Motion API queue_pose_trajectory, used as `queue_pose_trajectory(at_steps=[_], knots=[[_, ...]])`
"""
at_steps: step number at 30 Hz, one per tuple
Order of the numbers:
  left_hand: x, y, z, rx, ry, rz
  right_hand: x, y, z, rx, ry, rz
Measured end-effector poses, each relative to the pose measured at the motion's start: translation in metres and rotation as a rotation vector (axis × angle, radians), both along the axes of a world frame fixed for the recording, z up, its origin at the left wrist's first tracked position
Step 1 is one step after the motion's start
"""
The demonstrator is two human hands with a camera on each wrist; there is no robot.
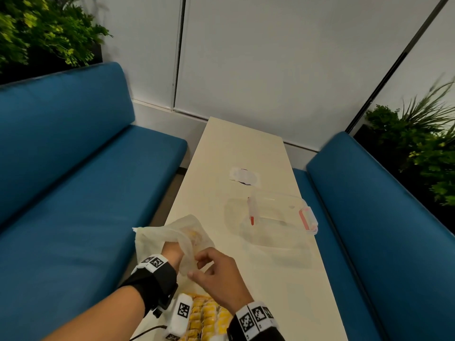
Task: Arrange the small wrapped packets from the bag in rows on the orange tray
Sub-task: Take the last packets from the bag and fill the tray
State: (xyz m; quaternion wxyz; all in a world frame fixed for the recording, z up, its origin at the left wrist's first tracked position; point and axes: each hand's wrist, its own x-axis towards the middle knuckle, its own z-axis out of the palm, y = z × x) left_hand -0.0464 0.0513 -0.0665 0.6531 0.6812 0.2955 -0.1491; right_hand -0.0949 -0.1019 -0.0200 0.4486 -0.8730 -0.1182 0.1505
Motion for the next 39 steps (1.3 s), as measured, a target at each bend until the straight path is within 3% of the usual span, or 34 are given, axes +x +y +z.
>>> queue_pose_trajectory(at_steps=[5,10,16,20,27,32,39], knots=[[-0.009,-0.007,0.021,-0.044,0.003,0.086,0.018,-0.005,0.005,0.024,-0.036,-0.177],[-0.017,0.004,0.047,-0.037,-0.062,-0.113,0.048,-0.02,0.011,-0.074,-0.203,-0.271],[-0.023,0.021,0.073,-0.437,-0.056,-0.232,0.066,-0.015,0.004,-0.088,-0.244,-0.276],[-0.036,0.036,0.061,-0.514,-0.054,-0.16,0.072,-0.018,-0.007,-0.159,-0.287,-0.242],[-0.079,0.032,0.02,-0.657,0.02,-0.098,0.058,-0.043,-0.035,-0.456,-0.256,-0.123],[-0.1,0.017,-0.001,-0.843,0.068,-0.023,0.05,-0.056,-0.045,-0.481,-0.217,-0.147],[-0.116,0.0,-0.005,-0.952,0.093,0.025,0.024,-0.062,-0.032,-0.416,-0.23,-0.179]])
